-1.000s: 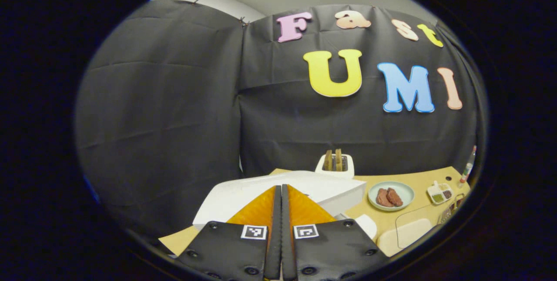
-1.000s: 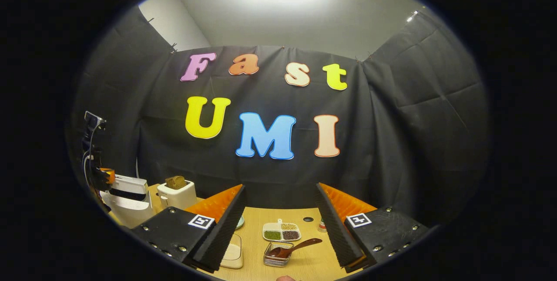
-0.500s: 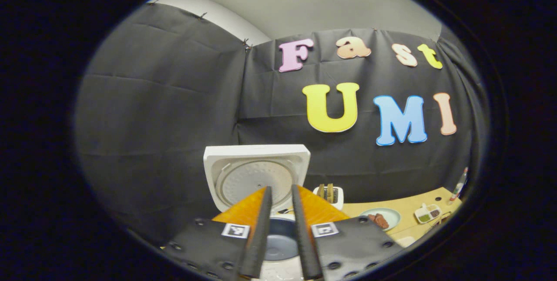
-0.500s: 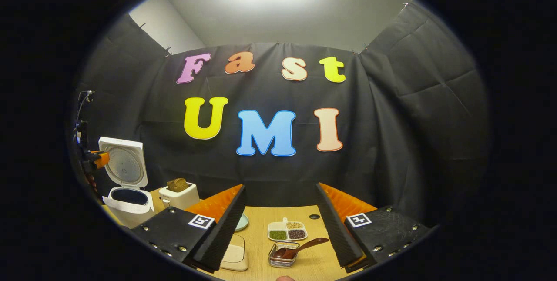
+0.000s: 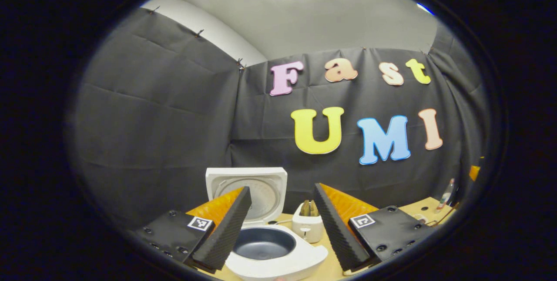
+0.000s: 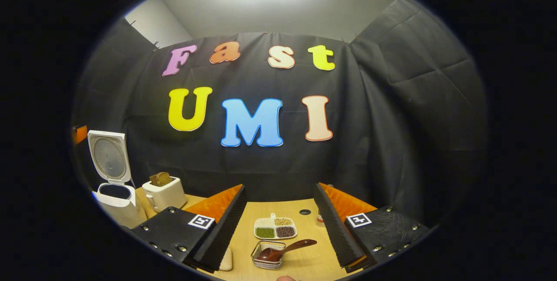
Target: Close the left gripper, press the button to open the rice cooker; take a wooden spoon from the chopstick holder with the right hand, scoop a spoonful of rice and pour it into the rice cooker, then put the wooden spoon back into the chopstick holder.
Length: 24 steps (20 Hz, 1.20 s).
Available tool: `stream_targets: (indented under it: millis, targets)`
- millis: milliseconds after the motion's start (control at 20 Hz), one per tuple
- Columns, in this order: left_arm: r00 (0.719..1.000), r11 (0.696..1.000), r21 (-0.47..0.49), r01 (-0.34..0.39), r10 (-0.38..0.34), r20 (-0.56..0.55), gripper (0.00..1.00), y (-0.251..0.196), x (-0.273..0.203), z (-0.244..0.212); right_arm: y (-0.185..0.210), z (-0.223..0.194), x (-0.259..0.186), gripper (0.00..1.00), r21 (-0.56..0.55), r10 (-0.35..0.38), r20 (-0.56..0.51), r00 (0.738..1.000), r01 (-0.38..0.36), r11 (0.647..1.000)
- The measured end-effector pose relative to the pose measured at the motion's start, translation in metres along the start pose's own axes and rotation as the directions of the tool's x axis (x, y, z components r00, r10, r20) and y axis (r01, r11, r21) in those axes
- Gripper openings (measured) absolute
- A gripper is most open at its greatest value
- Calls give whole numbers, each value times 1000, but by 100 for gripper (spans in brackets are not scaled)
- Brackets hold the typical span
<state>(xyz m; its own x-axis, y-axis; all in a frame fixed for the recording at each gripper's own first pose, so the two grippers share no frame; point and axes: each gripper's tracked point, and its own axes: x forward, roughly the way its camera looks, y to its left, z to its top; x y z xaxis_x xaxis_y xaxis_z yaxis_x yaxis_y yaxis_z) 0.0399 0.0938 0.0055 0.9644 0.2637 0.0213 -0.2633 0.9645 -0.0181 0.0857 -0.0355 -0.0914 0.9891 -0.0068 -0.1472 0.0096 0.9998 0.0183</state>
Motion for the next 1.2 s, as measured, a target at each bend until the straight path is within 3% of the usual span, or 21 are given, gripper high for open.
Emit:
stream_targets:
  millis: [100,350,500,850,1000,1100,1150,1200]
  targets:
    - [1000,1000,10,3,-3,7,95,-2,-8,5,-9,-20,11,95,15,-13,-37,999,14,1000]
    - [1000,1000,18,-5,5,-1,99,0,-26,9,-29,-79,34,95,103,-55,-171,984,73,992]
    - [1000,999,34,-12,12,-2,95,1,-34,9,-35,-113,40,95,148,-57,-255,965,97,984]
    - [999,998,54,-21,22,-27,99,3,-47,3,-26,-173,43,94,239,-16,-405,914,123,963]
    - [999,999,46,-20,22,-43,95,3,-50,-3,-19,-194,41,83,287,8,-455,890,139,948]
    - [998,999,39,-18,20,-61,99,3,-53,-8,-13,-205,42,83,323,28,-484,874,149,934]
    - [997,999,39,-18,21,-68,94,4,-53,-11,-11,-208,43,84,330,31,-491,871,153,932]
    - [997,999,39,-17,20,-75,99,4,-54,-13,-14,-209,43,66,343,18,-482,876,170,924]
